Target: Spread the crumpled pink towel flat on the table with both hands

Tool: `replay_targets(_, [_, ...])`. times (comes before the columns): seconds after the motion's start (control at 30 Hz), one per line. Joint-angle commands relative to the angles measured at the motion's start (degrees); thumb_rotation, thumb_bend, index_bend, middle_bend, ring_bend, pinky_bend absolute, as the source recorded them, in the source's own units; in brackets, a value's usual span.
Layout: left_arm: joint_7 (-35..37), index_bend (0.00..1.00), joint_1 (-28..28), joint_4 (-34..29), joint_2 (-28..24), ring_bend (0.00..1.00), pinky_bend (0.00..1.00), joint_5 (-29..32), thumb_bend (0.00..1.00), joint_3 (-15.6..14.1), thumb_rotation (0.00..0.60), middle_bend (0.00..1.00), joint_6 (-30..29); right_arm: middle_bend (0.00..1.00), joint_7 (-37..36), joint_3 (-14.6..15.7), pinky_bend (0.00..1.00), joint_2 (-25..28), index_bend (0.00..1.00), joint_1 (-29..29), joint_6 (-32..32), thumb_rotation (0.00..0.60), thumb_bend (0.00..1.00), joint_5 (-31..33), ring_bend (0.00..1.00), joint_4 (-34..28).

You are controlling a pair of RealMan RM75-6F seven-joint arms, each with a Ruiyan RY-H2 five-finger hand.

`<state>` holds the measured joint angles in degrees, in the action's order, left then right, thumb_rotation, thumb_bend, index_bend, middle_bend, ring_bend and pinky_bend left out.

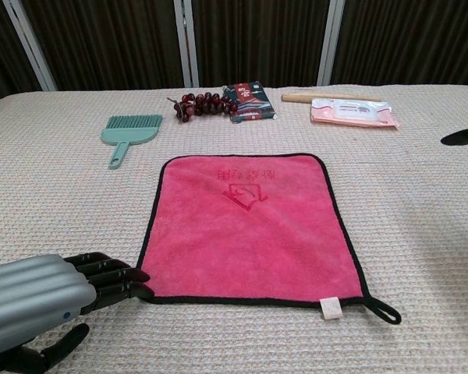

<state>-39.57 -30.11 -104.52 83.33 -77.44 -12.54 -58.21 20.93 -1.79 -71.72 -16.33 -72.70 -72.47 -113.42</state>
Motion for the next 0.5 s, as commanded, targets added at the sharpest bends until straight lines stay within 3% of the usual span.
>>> replay_targets(0.03, [0.11, 0.08, 0.27, -0.5, -0.39, 0.0, 0.0, -0.6, 0.77, -0.46, 0.6, 0.03, 0.09, 0.0, -0.06, -0.02, 0.0, -0.04, 0.0, 0.0, 0.1, 0.6, 0.62, 0.06, 0.0, 0.02])
replay_targets(0.5, [2.28, 0.08, 2.04, -0.82, -1.9, 0.0, 0.0, -3.39, 0.76, -1.93, 0.6, 0.02, -0.44, 0.0, 0.61, 0.12, 0.0, -0.19, 0.0, 0.11, 0.07, 0.6, 0.62, -0.1, 0.0, -0.43])
